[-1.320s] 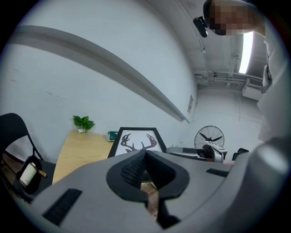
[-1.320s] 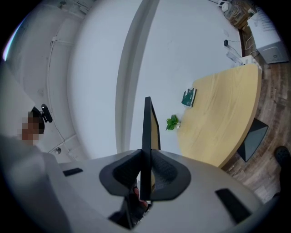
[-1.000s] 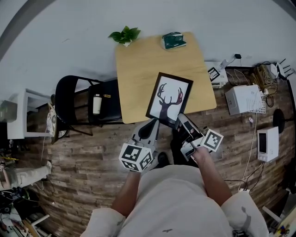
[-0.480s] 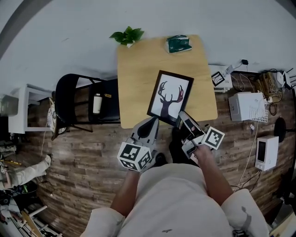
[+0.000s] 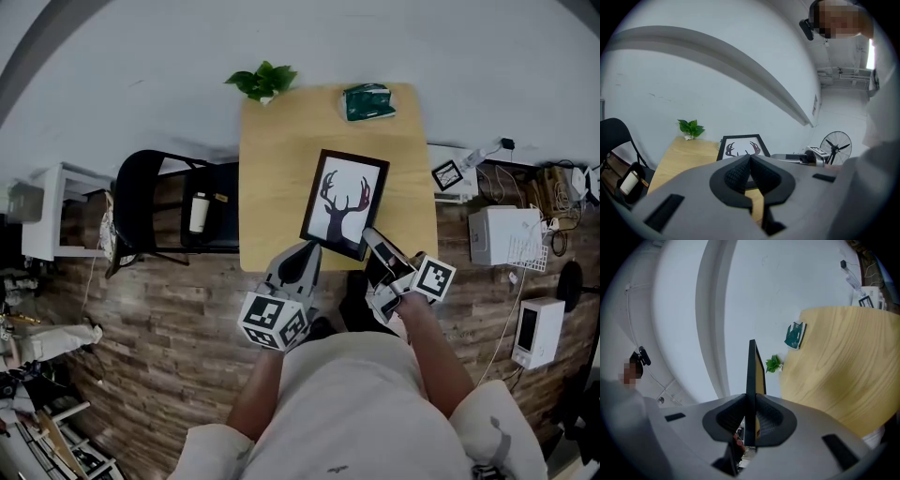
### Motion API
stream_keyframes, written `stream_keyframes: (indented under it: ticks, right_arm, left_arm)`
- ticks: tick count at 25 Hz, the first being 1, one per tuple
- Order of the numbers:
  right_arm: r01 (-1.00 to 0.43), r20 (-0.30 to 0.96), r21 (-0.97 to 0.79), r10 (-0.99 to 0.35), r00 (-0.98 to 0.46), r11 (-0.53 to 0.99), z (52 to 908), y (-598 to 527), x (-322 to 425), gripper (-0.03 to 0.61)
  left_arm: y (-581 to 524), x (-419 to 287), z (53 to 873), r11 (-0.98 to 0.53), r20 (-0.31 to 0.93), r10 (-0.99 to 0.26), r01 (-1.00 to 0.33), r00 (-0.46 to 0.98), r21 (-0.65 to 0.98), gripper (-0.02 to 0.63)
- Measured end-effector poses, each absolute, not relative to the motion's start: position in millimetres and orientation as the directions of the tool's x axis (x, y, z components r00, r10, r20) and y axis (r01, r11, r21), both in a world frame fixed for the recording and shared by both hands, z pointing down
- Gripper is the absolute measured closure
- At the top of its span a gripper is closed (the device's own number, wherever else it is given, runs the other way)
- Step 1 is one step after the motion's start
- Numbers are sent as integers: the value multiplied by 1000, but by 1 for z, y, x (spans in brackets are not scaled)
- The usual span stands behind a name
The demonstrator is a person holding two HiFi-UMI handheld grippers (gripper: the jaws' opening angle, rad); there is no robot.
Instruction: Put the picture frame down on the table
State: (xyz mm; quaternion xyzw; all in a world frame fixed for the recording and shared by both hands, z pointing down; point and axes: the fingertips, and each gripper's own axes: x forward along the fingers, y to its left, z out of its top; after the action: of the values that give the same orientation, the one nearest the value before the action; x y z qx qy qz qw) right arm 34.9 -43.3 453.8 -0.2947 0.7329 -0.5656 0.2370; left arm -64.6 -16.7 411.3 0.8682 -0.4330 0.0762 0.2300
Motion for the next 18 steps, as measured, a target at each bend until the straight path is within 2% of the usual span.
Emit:
stream_keyframes:
  ticks: [18]
  right_arm:
    - [-152, 21, -973, -586, -810, 175, 487, -105, 44, 512]
  left_arm:
    - [-64, -48, 430, -443, 380, -748, -835, 544, 325, 607]
